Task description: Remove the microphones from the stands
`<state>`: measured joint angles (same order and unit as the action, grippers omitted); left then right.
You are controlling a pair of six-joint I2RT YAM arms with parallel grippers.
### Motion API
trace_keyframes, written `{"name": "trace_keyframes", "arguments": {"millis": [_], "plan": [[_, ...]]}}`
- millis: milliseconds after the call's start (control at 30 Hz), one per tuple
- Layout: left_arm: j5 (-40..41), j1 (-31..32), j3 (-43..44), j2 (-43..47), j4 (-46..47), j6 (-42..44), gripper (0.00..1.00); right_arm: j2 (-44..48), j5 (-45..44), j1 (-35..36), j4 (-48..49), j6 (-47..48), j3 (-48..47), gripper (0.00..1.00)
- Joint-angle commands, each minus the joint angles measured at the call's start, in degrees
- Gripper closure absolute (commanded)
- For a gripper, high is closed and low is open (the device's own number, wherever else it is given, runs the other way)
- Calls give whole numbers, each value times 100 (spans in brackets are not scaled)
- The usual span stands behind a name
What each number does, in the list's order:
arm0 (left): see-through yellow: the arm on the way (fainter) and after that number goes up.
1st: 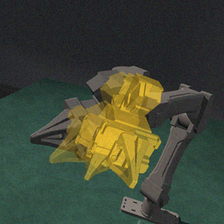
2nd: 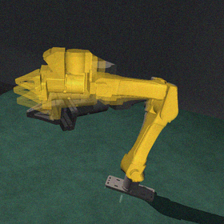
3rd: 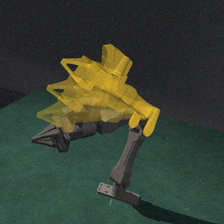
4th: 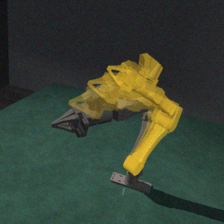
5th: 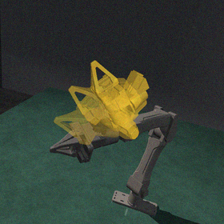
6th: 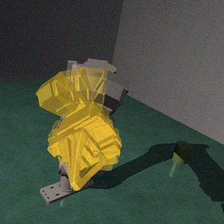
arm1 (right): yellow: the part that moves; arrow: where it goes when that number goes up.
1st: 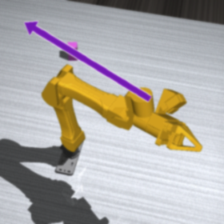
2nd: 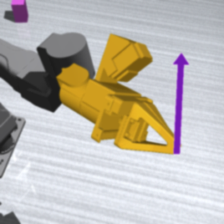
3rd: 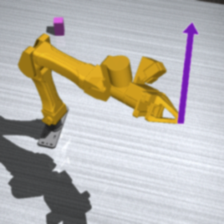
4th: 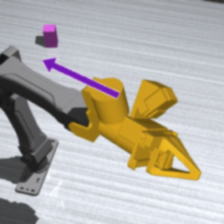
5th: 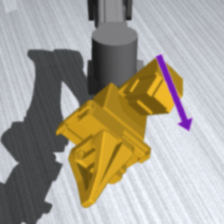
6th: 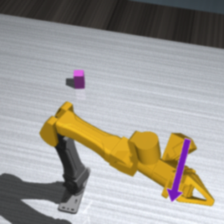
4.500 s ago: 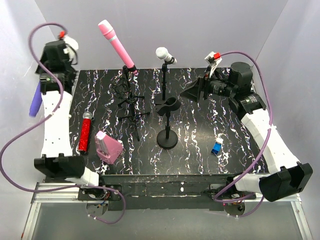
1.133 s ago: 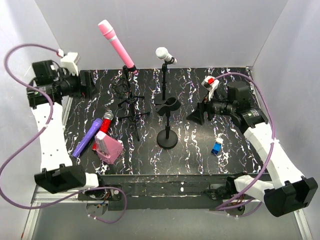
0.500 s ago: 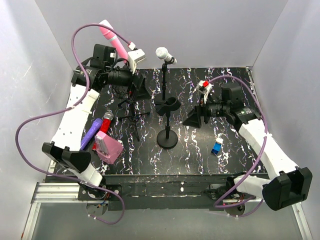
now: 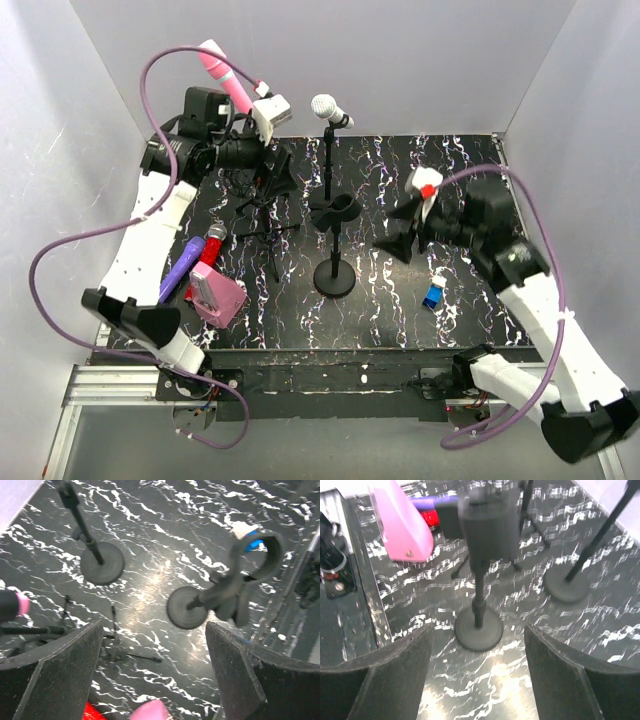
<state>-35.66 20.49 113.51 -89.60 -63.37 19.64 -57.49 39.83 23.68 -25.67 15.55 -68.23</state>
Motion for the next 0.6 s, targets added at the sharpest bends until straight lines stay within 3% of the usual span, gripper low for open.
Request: {"name": "trace_keyframes", "arguments": {"millis": [0,167,367,567], "plan": [[769,60,751,-391,-570,488,18,950,-451,-4,2965,-1184,1915,20],[1394,201,664,-163,-948,699,18,547,-64,14,4269,-1783,2427,23],[1957,201,435,-22,-949,919,18,-252,499,75,6817,-2652,3131,23],[2028,201,804,-215,-1151,980,18,-1201,464,347,7664,-3023,2842,25]]}}
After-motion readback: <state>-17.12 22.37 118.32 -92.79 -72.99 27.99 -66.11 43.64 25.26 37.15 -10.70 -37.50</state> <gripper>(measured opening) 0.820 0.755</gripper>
